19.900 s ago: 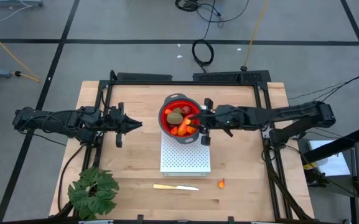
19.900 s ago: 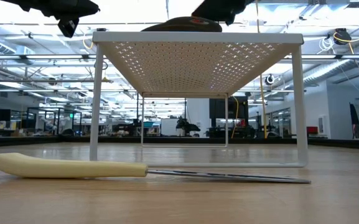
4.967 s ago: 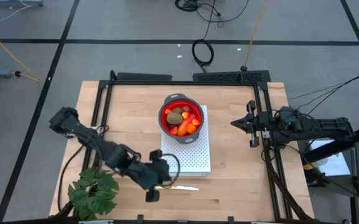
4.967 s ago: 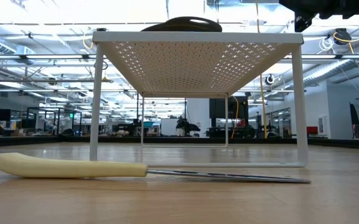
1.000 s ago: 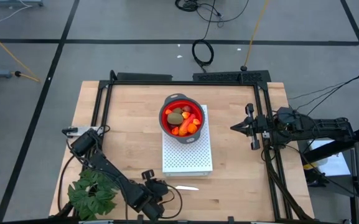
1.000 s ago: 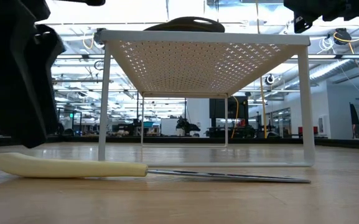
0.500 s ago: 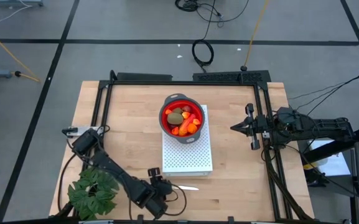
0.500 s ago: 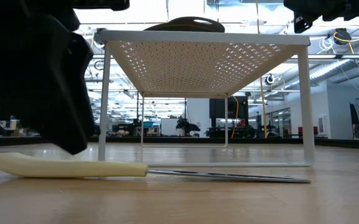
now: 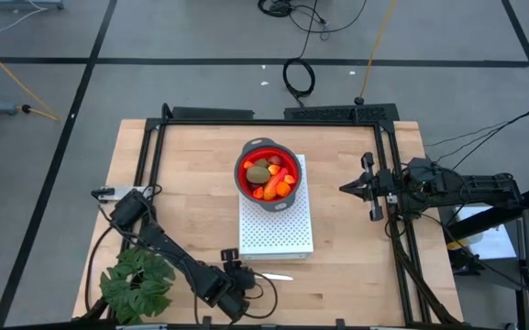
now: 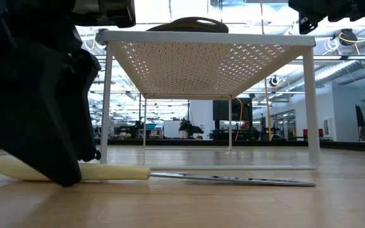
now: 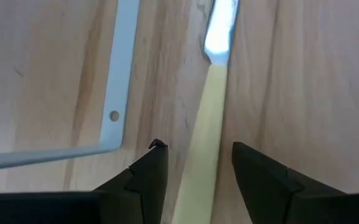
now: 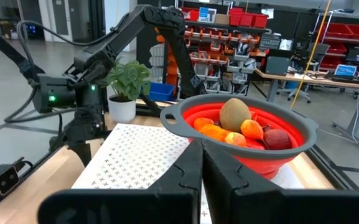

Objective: Pick & Place Fruit
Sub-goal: Put the yellow knife on the shelf

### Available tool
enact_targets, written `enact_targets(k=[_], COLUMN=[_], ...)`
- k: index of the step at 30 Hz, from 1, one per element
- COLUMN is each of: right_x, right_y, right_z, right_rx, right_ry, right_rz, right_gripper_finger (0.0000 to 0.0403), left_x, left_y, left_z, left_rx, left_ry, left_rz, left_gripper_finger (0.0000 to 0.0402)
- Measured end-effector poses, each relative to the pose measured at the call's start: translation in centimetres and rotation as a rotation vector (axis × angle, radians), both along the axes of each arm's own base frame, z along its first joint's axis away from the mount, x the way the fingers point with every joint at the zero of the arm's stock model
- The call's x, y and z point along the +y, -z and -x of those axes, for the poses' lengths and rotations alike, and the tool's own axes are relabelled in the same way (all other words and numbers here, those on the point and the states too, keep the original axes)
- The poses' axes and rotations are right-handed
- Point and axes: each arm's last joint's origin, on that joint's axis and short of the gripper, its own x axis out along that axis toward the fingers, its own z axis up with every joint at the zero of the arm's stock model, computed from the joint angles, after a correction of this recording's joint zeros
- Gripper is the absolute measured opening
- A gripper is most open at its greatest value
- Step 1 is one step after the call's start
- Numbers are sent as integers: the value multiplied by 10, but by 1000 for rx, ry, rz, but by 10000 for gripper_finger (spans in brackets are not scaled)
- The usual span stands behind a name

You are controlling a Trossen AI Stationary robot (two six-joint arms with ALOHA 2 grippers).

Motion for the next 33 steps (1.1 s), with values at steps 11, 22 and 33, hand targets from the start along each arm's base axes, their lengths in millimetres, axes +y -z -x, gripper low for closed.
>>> enact_targets(k=[11, 22, 33], right_x=[0, 0, 0], right_y=[0, 0, 0], right_z=[0, 0, 0], right_rx=[2, 2, 1], right_ry=[0, 0, 1], right_rz=[-20, -20, -20], right_gripper_finger=[0, 0, 0], left_x=[4, 1, -4], left_y=[5, 6, 6], left_z=[-6, -7, -10], left_rx=[38, 39, 10], left_ry=[-21, 7, 23], left_rz=[54, 92, 149], left_gripper_finger=[181, 108, 39])
